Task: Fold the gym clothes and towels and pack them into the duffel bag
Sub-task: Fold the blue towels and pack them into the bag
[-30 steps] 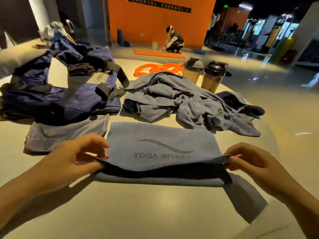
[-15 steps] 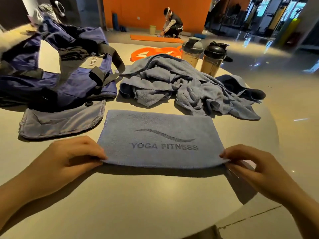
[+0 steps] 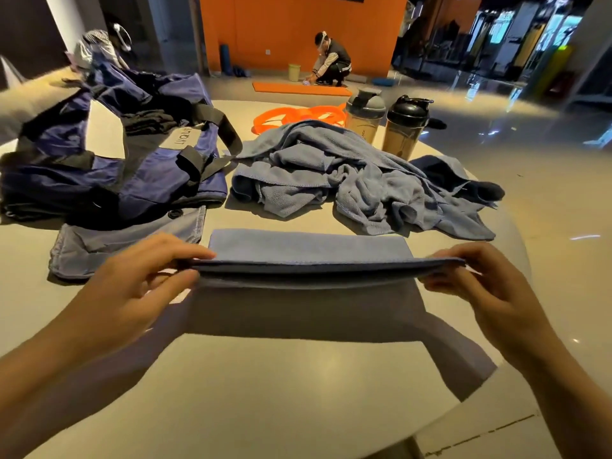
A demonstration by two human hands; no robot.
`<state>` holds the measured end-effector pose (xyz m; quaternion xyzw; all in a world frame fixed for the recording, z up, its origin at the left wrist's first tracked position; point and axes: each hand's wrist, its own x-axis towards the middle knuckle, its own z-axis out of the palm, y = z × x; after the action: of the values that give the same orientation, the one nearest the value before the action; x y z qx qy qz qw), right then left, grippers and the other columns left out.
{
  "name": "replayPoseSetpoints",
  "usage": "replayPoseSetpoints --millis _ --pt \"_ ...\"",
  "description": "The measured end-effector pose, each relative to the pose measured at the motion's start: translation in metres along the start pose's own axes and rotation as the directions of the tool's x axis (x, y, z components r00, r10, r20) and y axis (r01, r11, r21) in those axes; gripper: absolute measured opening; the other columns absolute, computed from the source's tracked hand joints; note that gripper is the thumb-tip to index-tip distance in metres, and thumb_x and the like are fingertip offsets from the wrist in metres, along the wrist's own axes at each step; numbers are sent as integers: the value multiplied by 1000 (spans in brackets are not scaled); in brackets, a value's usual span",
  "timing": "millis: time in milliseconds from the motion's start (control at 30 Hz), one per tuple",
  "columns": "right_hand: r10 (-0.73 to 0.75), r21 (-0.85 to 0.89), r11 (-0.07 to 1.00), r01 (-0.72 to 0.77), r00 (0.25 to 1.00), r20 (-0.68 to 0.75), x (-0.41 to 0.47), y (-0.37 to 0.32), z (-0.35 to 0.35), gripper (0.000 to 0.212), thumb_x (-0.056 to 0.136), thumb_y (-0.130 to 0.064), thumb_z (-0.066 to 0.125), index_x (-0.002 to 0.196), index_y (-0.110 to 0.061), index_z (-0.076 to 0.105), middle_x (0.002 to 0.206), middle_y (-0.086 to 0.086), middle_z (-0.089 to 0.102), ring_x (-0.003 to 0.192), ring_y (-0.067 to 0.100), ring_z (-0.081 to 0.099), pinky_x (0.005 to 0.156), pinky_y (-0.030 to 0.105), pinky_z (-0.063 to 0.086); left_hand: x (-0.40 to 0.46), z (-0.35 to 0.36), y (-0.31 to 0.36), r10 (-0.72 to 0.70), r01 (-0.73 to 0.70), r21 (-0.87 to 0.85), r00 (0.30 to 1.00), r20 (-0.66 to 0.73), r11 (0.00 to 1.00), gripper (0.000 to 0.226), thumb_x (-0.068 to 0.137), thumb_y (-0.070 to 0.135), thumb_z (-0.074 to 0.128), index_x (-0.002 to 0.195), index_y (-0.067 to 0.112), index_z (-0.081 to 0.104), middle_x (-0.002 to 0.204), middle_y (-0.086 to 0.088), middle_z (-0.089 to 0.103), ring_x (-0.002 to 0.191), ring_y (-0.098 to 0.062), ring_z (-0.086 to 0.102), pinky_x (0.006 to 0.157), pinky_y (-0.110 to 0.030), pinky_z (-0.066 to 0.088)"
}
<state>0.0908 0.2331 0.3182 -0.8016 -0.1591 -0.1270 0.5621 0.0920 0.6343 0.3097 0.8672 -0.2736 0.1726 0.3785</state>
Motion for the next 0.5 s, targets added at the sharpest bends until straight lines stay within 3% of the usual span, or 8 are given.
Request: replayPoseSetpoints --millis 67,133,200,267,400,467,500 --pt "-44 58 997 44 999 -11 11 -15 -5 49 56 -78 67 89 -42 67 100 -9 69 93 14 69 74 20 56 13 -9 12 -45 45 -43 999 -5 998 43 74 55 67 112 35 66 108 14 60 101 -8 62 84 -12 49" --pt "-97 44 994 97 995 -8 19 -29 -9 46 54 -75 71 91 -47 67 100 -11 70 94 12 69 74 19 55 26 -16 21 -11 14 60 999 -46 998 39 74 44 77 110 37 64 107 18 62 97 -4 63 83 -11 50" --pt "-145 -20 989 145 988 -45 24 -40 -13 43 61 -75 67 94 -47 68 94 -11 70 85 14 70 68 19 56 36 -22 29 -54 58 26 990 -130 998 39 73 29 73 110 38 63 104 22 66 94 -1 65 81 -11 51" --pt "-178 -96 981 167 977 -119 28 -49 -18 44 66 -76 61 96 -46 68 86 -13 70 72 14 67 59 16 54 46 -29 38 -150 129 -125 973 -173 984 39 72 27 68 108 40 65 99 20 69 92 -1 66 76 -12 53" --pt "-197 -147 975 168 957 -211 31 -63 -30 24 74 -69 57 91 -55 68 87 -26 68 82 0 63 66 7 49 59 -39 50 -311 196 -458 931 -190 867 30 76 17 68 97 38 70 77 8 73 70 -3 67 55 -17 49" --pt "-137 -88 989 120 966 -219 36 -66 -32 14 82 -50 59 89 -44 71 82 -23 68 77 -5 61 63 7 47 62 -37 56 -394 256 -624 915 -90 738 23 71 31 79 92 37 72 73 6 72 63 -4 65 52 -20 47" --pt "-85 -63 995 73 974 -210 41 -62 -31 12 86 -38 58 88 -37 70 79 -19 68 73 -5 60 61 10 46 63 -34 52 -438 333 -636 899 -9 696 41 56 44 86 94 36 73 76 5 73 61 -6 65 52 -20 47"
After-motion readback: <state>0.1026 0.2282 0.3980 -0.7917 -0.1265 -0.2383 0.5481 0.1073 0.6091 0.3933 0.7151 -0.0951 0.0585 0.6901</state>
